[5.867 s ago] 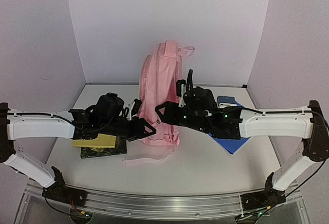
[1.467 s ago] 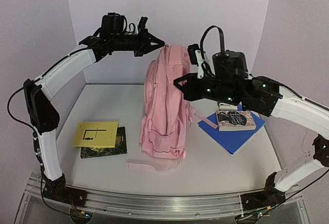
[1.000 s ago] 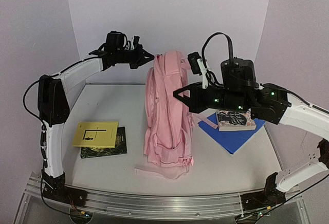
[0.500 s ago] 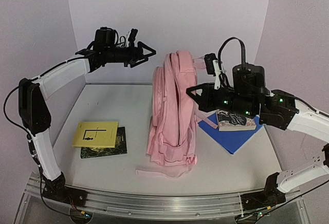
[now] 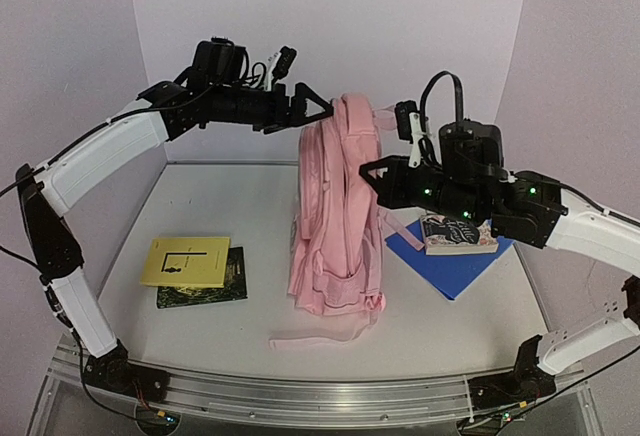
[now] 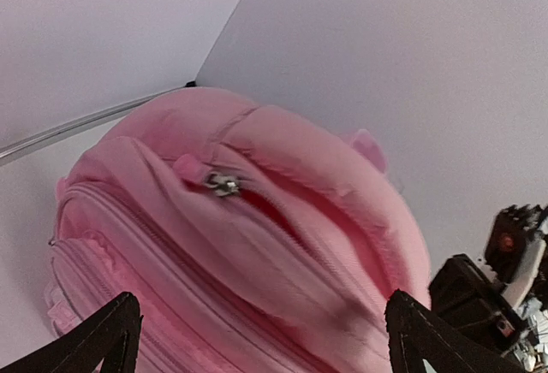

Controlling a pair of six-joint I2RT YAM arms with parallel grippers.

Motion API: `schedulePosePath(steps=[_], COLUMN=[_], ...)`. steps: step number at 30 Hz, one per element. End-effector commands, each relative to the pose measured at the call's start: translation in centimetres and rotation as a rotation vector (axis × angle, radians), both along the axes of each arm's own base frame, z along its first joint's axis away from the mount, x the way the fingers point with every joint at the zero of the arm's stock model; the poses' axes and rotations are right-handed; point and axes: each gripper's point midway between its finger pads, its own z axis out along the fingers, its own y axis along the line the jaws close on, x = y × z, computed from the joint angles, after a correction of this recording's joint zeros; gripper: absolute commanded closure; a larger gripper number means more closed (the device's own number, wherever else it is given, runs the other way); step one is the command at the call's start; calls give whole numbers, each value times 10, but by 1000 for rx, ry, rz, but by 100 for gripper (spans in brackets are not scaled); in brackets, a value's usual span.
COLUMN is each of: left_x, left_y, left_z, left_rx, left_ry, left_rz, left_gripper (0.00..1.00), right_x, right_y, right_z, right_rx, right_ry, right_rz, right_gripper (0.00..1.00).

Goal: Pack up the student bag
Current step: Unzip the student bag at the center of the board.

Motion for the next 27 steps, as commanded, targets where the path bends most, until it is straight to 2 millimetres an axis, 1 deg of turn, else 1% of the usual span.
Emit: schedulePosePath(steps=[1, 3, 4, 6, 8, 9, 13, 15, 17, 18, 19, 21, 23, 25, 27], left_x=[14, 16, 18, 23, 27, 28, 24, 23, 25, 27, 29, 36, 38, 41, 42], left_y=[4, 5, 8, 16, 27, 31, 46, 54, 66, 74, 84, 103, 118, 130, 138], left_z=[-25, -30, -32, -38, -43, -44, -45, -44, -44, -43, -41, -41, -39, -37, -37], left_rx=[139, 166, 183, 223, 259, 270, 289, 295, 299, 295, 286, 265, 234, 224, 242], left_ry=[26, 35, 38, 43, 42, 41, 36, 30, 35, 42, 47, 68, 82, 85, 78], left_rz=[78, 92, 111, 161, 219, 238, 285, 303, 330, 344, 362, 393, 401, 407, 413], left_gripper=[0, 2, 7, 20, 40, 48, 75, 86, 95, 98, 100, 100, 100, 100, 100], right_x=[9, 10, 11, 14, 19, 21, 32, 37, 42, 44, 45, 48, 50, 52, 54], right_y=[-15, -19, -22, -29, -41, -47, -67, -76, -84, -88, -92, -100, -107, -112, -117], right_z=[11, 12, 12, 13, 13, 12, 7, 3, 0, -2, -3, -4, -7, -9, -10], right_rx=[26, 32, 36, 42, 44, 44, 50, 58, 68, 71, 76, 89, 97, 99, 103], right_ry=[-11, -10, -11, -10, -5, -3, 20, 36, 51, 58, 62, 75, 87, 94, 99], right_rz=[-88, -108, -125, -170, -241, -274, -373, -401, -425, -439, -450, -471, -492, -506, -525], right_gripper=[100, 100, 100, 100, 100, 100, 100, 100, 100, 100, 100, 100, 100, 100, 100])
